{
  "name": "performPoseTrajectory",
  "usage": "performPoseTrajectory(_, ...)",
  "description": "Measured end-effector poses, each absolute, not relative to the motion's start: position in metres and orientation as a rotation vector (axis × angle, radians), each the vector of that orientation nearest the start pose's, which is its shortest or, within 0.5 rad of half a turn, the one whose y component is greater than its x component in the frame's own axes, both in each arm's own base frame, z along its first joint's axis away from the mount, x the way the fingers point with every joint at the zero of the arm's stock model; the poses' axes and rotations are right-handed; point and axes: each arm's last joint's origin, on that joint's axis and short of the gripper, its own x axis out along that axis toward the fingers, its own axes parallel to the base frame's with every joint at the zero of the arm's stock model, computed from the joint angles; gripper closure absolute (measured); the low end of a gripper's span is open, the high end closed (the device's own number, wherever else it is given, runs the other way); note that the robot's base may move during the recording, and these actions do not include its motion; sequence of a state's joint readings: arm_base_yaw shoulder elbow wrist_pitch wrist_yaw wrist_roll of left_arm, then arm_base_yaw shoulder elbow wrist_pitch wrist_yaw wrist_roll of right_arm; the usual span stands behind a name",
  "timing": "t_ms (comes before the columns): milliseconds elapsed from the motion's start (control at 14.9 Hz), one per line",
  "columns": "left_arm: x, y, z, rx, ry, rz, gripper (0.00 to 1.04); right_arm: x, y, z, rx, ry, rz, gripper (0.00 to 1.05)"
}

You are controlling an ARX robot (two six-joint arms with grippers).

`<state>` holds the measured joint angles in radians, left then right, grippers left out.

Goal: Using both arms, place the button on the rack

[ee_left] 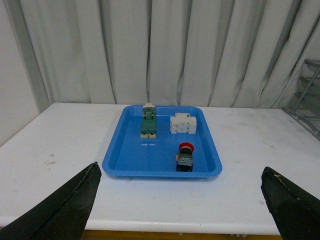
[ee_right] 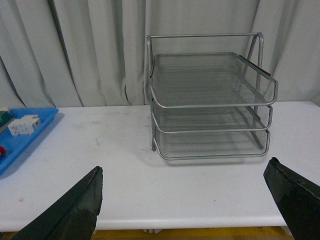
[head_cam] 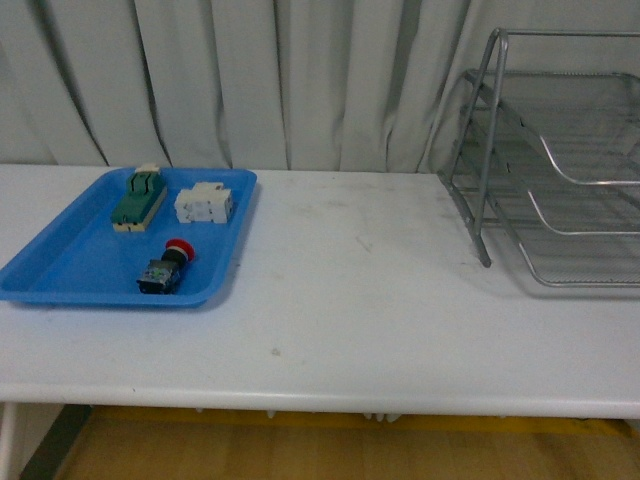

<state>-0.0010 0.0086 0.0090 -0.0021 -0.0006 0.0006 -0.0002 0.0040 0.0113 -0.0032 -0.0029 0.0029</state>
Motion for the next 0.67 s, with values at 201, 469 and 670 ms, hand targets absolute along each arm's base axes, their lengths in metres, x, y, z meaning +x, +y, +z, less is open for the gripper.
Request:
performPoseTrajectory(201, 0.0977, -0.0001, 0.1657, 0.001, 0.002, 0.0, 0.07, 0.0973, 0.0001, 0.1667, 0.003, -0.004, 0.003, 0.06)
performPoseTrajectory(469, 0.0977, -0.0001, 0.1657, 0.001, 0.002, 0.0, 0.07, 0.0973, 0.0001, 0.1667, 0.003, -0.004, 0.003, 0.06)
performPoseTrajectory(670, 0.0977, -0.0001, 0.1657, 0.001, 0.002, 0.0, 0.07, 0.0973, 0.0001, 0.1667, 0.003, -0.004, 0.002, 0.06)
